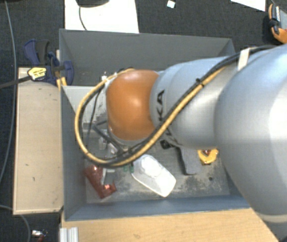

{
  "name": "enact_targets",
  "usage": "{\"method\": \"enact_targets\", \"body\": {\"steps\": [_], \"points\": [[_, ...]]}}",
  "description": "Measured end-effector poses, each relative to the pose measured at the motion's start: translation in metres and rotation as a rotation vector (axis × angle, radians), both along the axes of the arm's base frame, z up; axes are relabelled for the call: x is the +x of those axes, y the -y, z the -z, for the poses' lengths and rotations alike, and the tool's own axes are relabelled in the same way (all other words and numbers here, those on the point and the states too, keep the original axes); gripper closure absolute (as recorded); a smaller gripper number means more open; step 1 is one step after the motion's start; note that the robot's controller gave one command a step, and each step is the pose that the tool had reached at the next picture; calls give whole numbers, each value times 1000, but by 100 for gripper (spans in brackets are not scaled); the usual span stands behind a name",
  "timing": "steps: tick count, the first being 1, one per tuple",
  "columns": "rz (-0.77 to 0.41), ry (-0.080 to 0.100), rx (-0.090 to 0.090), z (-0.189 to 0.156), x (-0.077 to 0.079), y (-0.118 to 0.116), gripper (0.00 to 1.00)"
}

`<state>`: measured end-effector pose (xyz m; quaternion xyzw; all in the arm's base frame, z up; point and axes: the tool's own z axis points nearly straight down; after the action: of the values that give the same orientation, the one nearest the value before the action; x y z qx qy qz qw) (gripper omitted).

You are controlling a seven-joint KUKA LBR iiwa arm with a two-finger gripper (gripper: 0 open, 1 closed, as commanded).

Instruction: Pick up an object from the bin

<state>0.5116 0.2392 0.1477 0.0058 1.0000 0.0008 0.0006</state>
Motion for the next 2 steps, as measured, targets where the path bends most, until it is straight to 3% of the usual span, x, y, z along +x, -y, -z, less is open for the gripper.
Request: {"method": "enact_targets", "body": {"steps": [1, 2], "points": [[1, 0, 0, 0, 0, 0, 0], [321, -2, -1, 12, 2, 13, 0]]}}
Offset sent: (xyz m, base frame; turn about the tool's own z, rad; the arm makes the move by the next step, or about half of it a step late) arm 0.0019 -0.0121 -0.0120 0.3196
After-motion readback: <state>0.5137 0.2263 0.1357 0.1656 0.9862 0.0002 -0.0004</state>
